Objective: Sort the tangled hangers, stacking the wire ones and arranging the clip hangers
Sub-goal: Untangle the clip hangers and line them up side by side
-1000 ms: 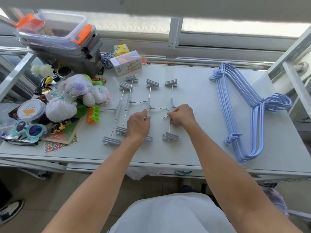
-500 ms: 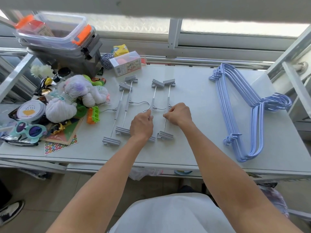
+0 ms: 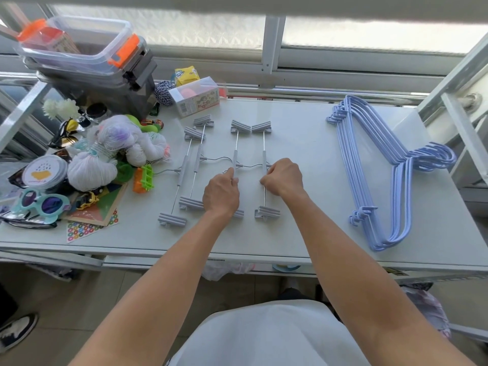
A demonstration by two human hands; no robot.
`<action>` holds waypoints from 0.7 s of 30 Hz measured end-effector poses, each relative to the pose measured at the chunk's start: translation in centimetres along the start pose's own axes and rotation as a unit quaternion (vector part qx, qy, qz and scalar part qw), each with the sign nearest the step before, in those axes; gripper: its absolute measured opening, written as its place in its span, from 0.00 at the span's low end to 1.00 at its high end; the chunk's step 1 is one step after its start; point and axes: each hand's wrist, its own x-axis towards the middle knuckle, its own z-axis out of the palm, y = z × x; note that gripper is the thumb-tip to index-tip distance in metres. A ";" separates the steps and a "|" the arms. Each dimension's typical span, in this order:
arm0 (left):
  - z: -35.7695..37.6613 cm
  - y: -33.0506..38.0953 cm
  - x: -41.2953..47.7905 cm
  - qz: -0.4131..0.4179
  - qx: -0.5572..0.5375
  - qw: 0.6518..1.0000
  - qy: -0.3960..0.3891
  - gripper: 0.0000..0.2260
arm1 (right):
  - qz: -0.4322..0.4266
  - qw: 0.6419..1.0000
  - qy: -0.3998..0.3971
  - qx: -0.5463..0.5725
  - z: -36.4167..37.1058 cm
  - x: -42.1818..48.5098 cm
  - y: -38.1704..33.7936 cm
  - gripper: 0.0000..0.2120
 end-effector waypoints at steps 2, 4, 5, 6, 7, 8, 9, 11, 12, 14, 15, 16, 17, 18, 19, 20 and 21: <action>-0.1 0.1 0.0 0.001 0.000 1.000 -0.007 0.09 | -0.014 1.000 -0.009 0.011 -0.1 0.0 0.1 0.06; -0.2 0.4 0.0 0.009 0.002 1.000 -0.021 0.10 | -0.024 0.999 -0.018 0.024 -0.1 0.0 0.3 0.09; -0.3 0.5 -0.1 0.011 -0.001 1.000 -0.020 0.10 | -0.024 0.999 -0.020 0.037 -0.2 0.0 0.5 0.11; -0.6 0.5 -0.1 0.008 -0.009 1.000 -0.005 0.12 | -0.022 0.998 -0.015 0.057 -0.4 0.1 0.7 0.12; -1.1 0.4 -0.1 0.000 -0.013 1.000 0.026 0.13 | -0.018 0.997 -0.003 0.079 -0.7 0.1 0.9 0.12; -1.7 0.1 0.0 -0.012 -0.002 0.998 0.068 0.14 | -0.014 0.995 0.015 0.094 -0.9 0.2 1.1 0.12; -2.4 -0.5 0.2 -0.028 0.027 0.994 0.104 0.13 | -0.012 0.994 0.034 0.101 -1.2 0.3 1.3 0.12; -3.5 -2.0 0.6 -0.078 0.116 0.985 0.102 0.14 | -0.013 0.993 0.053 0.105 -1.5 0.4 1.6 0.11; -4.0 -2.7 0.7 -0.103 0.160 0.979 0.077 0.14 | -0.014 0.993 0.053 0.105 -1.6 0.4 1.6 0.10; -4.4 -3.9 0.9 -0.114 0.223 0.967 0.044 0.13 | -0.017 0.993 0.047 0.104 -1.5 0.4 1.6 0.09; -4.3 -4.2 0.9 -0.104 0.249 0.962 0.037 0.12 | -0.018 0.994 0.045 0.102 -1.3 0.4 1.5 0.09; -4.2 -4.4 1.0 -0.089 0.270 0.958 0.033 0.12 | -0.019 0.994 0.044 0.101 -1.2 0.4 1.4 0.08; -4.2 -4.4 1.1 -0.074 0.281 0.956 0.032 0.11 | -0.021 0.994 0.042 0.098 -1.1 0.3 1.3 0.08; -4.1 -4.4 1.1 -0.058 0.282 0.957 0.034 0.10 | -0.022 0.995 0.038 0.093 -0.9 0.3 1.2 0.07; -4.0 -4.2 1.1 -0.041 0.276 0.960 0.036 0.10 | -0.022 0.996 0.032 0.084 -0.8 0.2 1.0 0.07; -3.9 -4.0 1.1 -0.025 0.265 0.963 0.033 0.11 | -0.022 0.997 0.023 0.073 -0.6 0.2 0.9 0.06; -3.7 -3.6 0.9 -0.011 0.246 0.969 0.028 0.12 | -0.021 0.998 0.014 0.064 -0.4 0.1 0.8 0.06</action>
